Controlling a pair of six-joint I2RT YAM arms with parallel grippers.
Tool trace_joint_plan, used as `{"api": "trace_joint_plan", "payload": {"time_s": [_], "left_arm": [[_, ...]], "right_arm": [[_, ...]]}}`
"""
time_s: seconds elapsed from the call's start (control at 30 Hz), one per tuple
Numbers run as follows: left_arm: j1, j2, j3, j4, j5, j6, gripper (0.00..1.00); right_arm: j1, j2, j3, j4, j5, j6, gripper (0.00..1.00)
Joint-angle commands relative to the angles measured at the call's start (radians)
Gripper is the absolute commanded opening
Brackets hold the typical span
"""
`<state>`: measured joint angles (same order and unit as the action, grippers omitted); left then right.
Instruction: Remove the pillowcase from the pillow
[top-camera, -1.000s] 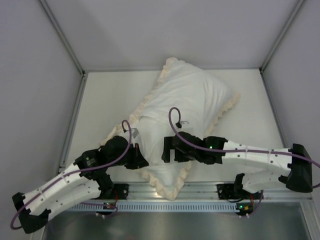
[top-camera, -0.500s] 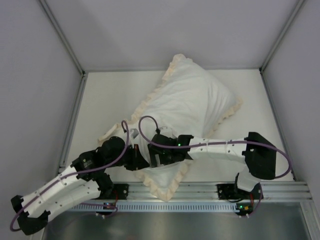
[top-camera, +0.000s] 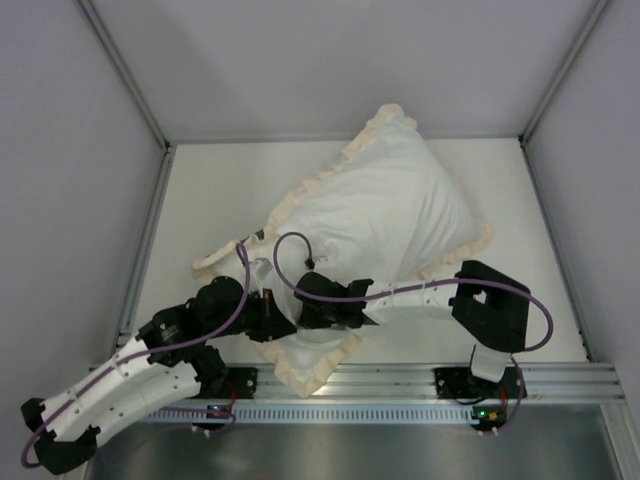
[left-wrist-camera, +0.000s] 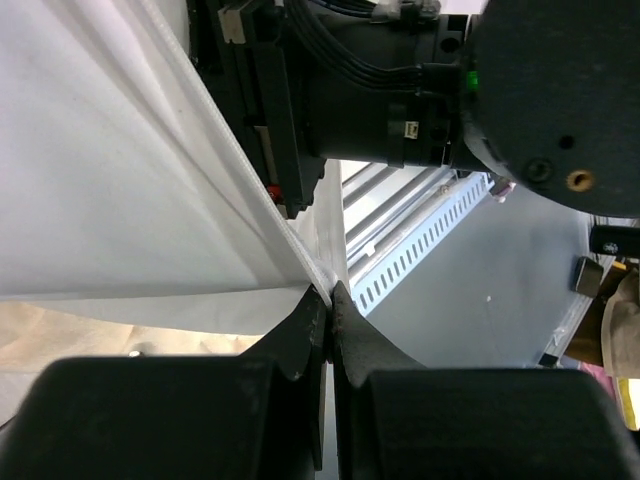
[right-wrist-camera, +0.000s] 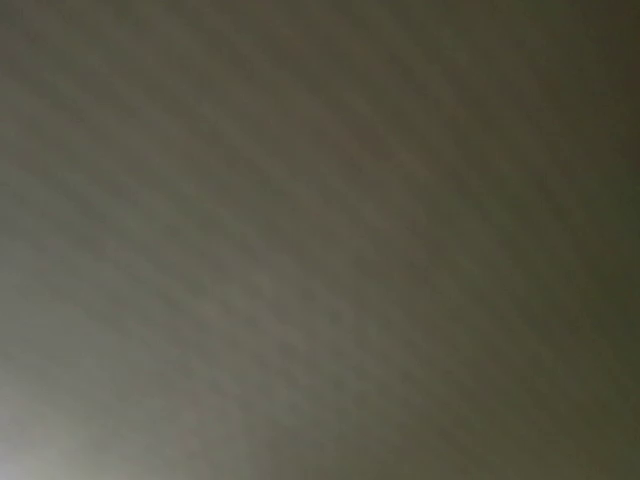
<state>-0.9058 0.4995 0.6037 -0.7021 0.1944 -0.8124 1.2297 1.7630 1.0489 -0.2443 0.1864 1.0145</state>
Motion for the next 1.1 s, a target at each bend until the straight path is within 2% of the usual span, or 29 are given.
{"api": "trace_joint_plan", "payload": {"time_s": [0.0, 0.07, 0.17, 0.3, 0.37, 0.47, 0.57, 0.63, 0.7, 0.77, 0.83, 0.87, 0.9, 0.93, 0.97, 1.07], "left_arm": [[-0.008, -0.015, -0.015, 0.049, 0.099, -0.008, 0.04], [-0.008, -0.016, -0.015, 0.049, 0.099, -0.008, 0.04], [-0.008, -0.019, -0.021, 0.047, 0.088, -0.004, 0.04], [-0.008, -0.010, -0.056, 0.049, 0.085, -0.021, 0.04], [-0.008, -0.006, -0.071, 0.053, 0.085, -0.028, 0.04], [-0.008, -0.006, -0.102, 0.078, 0.120, -0.040, 0.08], [-0.008, -0.007, -0.105, 0.112, 0.145, -0.047, 0.18], [-0.008, -0.010, -0.096, 0.113, 0.149, -0.045, 0.28], [-0.008, -0.016, -0.096, 0.115, 0.161, -0.047, 0.37], [-0.008, -0.027, -0.102, 0.115, 0.157, -0.044, 0.41], [-0.008, -0.027, -0.111, 0.115, 0.134, -0.050, 0.42], [-0.008, -0.018, -0.105, 0.115, 0.123, -0.054, 0.47], [-0.008, -0.016, -0.099, 0.113, 0.088, -0.059, 0.55], [-0.008, -0.016, -0.088, 0.086, 0.050, -0.068, 0.71], [-0.008, -0.025, -0.062, 0.070, -0.001, -0.100, 0.98], [-0.008, -0.053, -0.042, 0.059, -0.157, -0.151, 0.99]], "right_arm": [[-0.021, 0.086, -0.076, 0.221, 0.030, 0.036, 0.00], [-0.016, 0.047, -0.110, 0.234, 0.059, 0.036, 0.00], [-0.030, -0.101, -0.176, 0.306, 0.102, 0.042, 0.00], [-0.096, -0.250, -0.250, 0.401, 0.076, 0.064, 0.00], [-0.143, -0.299, -0.263, 0.459, 0.058, 0.082, 0.00], [-0.205, -0.278, -0.242, 0.558, -0.037, 0.120, 0.00], [-0.228, -0.202, -0.193, 0.652, -0.080, 0.166, 0.00], [-0.254, -0.154, -0.161, 0.695, -0.125, 0.208, 0.00], [-0.274, -0.097, -0.156, 0.808, -0.168, 0.286, 0.00], [-0.294, -0.068, -0.158, 0.902, -0.180, 0.353, 0.00], [-0.288, -0.065, -0.121, 0.896, -0.182, 0.361, 0.00], [-0.279, -0.083, -0.112, 0.870, -0.182, 0.342, 0.00], [-0.266, -0.098, -0.106, 0.808, -0.154, 0.325, 0.00], [-0.251, -0.114, -0.110, 0.775, -0.137, 0.309, 0.00], [-0.245, -0.149, -0.125, 0.755, -0.125, 0.308, 0.00], [-0.236, -0.209, -0.203, 0.770, -0.110, 0.320, 0.00]]}}
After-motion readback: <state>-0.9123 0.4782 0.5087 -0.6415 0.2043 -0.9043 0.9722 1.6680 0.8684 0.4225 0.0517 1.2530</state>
